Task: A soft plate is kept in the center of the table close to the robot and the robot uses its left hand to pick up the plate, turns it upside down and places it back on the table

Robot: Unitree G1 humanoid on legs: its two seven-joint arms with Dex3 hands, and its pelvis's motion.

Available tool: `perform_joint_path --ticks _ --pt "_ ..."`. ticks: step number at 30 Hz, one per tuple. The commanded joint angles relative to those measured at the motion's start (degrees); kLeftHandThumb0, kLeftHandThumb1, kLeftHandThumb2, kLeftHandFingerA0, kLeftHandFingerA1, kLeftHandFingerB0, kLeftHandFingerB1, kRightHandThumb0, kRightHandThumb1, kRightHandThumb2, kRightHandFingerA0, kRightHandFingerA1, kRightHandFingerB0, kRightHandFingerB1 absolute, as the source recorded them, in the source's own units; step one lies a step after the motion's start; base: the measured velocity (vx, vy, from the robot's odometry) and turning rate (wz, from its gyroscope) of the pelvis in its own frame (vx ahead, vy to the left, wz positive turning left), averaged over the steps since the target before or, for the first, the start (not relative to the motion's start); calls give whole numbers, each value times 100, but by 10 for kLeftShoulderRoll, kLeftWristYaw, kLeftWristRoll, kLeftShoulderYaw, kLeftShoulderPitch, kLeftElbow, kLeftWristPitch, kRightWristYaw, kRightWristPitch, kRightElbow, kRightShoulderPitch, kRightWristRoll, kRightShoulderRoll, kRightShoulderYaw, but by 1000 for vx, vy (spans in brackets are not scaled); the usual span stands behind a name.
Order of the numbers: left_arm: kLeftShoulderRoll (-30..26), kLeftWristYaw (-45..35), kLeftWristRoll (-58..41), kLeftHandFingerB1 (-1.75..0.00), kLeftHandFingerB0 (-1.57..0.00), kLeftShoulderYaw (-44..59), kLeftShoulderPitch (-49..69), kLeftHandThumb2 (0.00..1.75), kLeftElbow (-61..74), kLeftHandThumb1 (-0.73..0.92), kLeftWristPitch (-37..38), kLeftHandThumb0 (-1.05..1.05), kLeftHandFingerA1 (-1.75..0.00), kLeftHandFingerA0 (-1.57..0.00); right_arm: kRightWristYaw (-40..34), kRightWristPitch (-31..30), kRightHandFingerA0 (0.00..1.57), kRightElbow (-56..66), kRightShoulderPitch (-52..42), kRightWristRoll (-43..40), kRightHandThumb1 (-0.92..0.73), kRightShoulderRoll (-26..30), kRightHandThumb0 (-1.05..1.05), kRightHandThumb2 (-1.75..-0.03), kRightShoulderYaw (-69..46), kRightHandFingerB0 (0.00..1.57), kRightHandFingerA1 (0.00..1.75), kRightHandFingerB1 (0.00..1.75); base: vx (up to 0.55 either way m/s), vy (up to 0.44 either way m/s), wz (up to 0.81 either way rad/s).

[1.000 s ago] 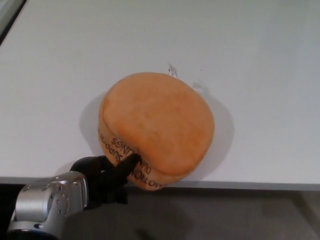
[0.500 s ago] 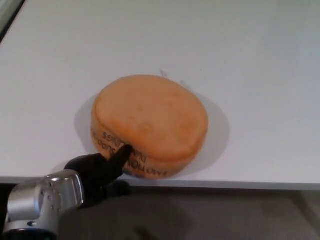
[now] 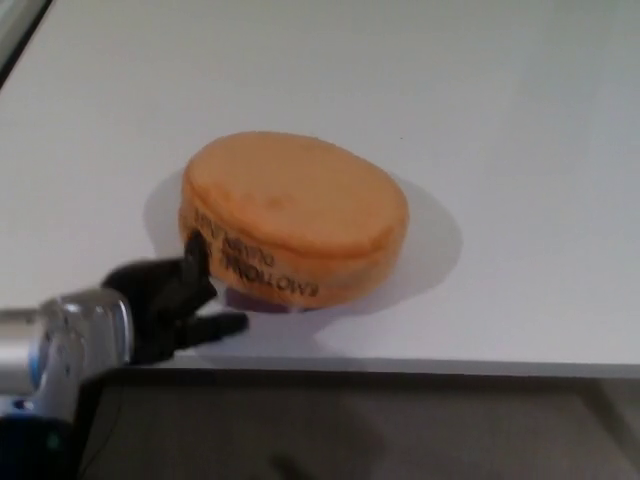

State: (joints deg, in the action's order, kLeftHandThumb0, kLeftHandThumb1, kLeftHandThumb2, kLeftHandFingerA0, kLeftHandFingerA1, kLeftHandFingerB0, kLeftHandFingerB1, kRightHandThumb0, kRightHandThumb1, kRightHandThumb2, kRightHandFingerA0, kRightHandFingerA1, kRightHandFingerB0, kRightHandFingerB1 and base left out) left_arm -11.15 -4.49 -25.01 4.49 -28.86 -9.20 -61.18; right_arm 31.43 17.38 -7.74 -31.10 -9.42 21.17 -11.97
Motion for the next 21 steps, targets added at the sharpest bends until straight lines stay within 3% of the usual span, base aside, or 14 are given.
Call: perform_joint_path --ticks 1,8,14,18,21 --pt "-41 -35 3 -4 0 -12 -24 124 10 86 -54 -105 -19 0 -4 -8 46 2 -2 -3 -89 4 -82 -68 -2 30 43 32 0 0 0" --pt "-111 -157 -61 -6 0 -23 -45 130 27 88 -94 -105 -16 0 -2 -15 45 6 -1 -5 -89 5 -82 -67 -2 29 43 33 0 0 0" --pt "-152 -194 -98 -9 0 -7 -39 130 82 85 -141 -105 -19 0 3 -17 45 3 1 -8 -88 9 -82 -67 -5 28 43 32 0 0 0" --pt "-219 -237 -109 -10 0 -22 -31 133 124 90 -154 -105 -21 0 -4 -16 46 3 4 0 -89 5 -82 -68 0 29 43 33 0 0 0" --pt "-299 -291 -86 -11 0 -82 -25 133 175 92 -104 -105 -19 0 -5 -10 45 1 2 2 -89 6 -82 -67 -2 30 45 33 0 0 0"
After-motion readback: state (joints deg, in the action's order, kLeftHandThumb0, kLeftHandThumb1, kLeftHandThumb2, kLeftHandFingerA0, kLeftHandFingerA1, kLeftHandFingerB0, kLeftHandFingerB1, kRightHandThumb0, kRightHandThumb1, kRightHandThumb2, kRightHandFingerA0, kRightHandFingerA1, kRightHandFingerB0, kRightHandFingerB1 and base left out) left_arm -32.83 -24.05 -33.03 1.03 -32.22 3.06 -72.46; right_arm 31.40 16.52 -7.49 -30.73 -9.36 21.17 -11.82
